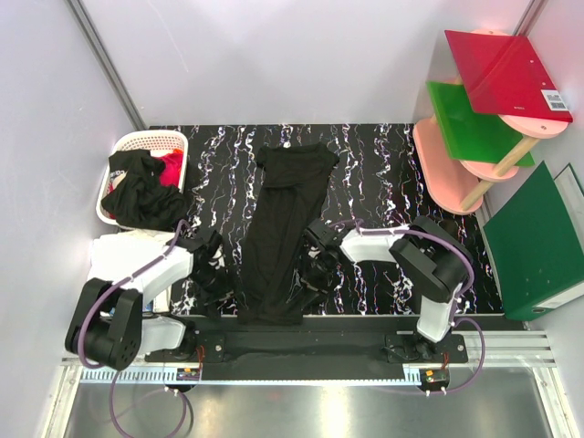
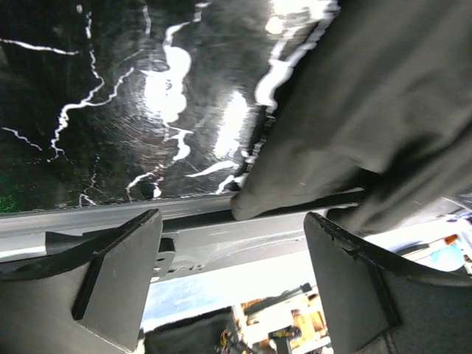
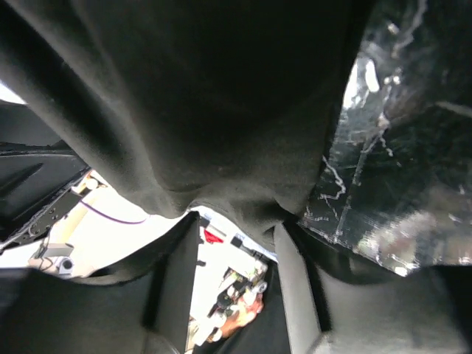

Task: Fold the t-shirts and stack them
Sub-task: Grab the bottom of the folded rectangular tshirt with both arms

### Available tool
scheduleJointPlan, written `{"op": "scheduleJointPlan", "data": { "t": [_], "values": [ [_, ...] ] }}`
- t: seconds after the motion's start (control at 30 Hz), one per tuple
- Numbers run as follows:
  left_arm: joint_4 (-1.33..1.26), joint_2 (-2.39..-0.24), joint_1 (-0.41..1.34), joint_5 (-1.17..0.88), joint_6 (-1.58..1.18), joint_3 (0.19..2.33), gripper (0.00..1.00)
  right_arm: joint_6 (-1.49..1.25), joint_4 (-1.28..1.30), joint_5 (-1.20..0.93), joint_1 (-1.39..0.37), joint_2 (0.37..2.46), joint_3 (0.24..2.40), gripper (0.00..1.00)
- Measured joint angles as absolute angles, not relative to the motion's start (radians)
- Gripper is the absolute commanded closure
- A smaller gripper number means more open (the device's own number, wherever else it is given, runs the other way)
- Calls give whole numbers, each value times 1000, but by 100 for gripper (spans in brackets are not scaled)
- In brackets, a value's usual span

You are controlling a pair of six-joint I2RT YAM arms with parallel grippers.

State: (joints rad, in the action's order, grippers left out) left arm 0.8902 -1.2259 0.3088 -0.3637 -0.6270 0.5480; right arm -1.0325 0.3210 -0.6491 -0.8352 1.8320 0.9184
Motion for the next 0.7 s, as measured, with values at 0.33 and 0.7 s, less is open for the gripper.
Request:
{"op": "scheduleJointPlan", "data": {
  "t": [0.33,0.7],
  "values": [
    [886,-1399,432,-340,-656,587,21,-871,704,-646,-835,1928,1117,49],
    [873,-1476,503,-335,-711,661,20,-810,777,-644,-835,1886,1063,48]
  ]
}}
